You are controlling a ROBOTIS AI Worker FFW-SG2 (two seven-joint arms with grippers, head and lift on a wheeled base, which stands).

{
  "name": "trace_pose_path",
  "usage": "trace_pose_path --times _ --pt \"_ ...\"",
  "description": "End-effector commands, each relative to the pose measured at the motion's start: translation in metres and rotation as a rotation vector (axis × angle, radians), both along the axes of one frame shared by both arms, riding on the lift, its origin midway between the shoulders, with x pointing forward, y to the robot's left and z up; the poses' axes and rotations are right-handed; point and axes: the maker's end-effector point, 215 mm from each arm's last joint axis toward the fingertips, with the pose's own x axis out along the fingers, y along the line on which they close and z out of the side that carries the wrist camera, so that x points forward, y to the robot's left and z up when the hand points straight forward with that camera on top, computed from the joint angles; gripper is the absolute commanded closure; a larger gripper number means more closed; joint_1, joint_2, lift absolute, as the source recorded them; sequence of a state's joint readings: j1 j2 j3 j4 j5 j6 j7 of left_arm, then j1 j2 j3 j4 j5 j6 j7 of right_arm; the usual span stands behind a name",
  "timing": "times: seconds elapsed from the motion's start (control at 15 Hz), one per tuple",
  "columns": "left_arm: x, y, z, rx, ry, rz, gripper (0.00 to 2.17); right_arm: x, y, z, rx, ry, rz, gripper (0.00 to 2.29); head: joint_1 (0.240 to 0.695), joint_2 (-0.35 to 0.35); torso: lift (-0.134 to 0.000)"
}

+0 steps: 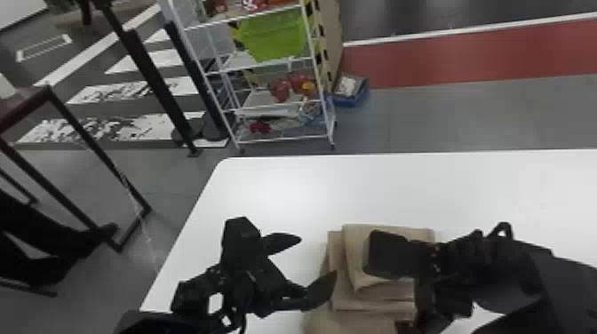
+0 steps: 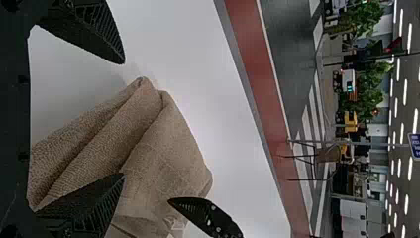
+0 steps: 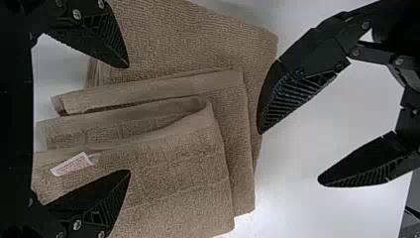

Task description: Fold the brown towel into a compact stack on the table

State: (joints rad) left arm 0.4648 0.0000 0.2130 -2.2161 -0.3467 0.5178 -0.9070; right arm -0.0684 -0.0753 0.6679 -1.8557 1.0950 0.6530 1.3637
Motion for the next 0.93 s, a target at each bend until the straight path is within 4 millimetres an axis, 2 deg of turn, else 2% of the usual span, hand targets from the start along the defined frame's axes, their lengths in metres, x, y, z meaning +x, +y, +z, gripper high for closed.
trace_pose_path --times 0.0,0.13,0.47,0.6,0.87 --pt "0.0 0.0 -0.001 -0.002 0.001 0.001 0.07 -0.001 0.003 -0.002 -0.007 0.002 0.011 0.2 0.695 0.35 -0.119" --pt "-0.001 0.0 -0.003 -0.003 0.004 0.001 0.07 0.002 0.004 0.002 0.022 0.016 -0.004 0.35 0.695 0.35 -0.119" --pt "-0.001 -0.001 -0.003 -0.004 0.005 0.001 0.07 0.009 0.008 0.017 0.089 0.031 -0.033 0.41 0.695 0.35 -0.119" --pt "-0.001 -0.002 -0.004 -0.005 0.006 -0.001 0.07 0.012 0.01 0.021 0.093 0.023 -0.03 0.58 0.695 0.35 -0.119" --pt "-0.001 -0.002 -0.004 -0.005 0.006 -0.001 0.07 0.016 0.007 0.018 0.076 0.016 -0.037 0.59 0.695 0.35 -0.119"
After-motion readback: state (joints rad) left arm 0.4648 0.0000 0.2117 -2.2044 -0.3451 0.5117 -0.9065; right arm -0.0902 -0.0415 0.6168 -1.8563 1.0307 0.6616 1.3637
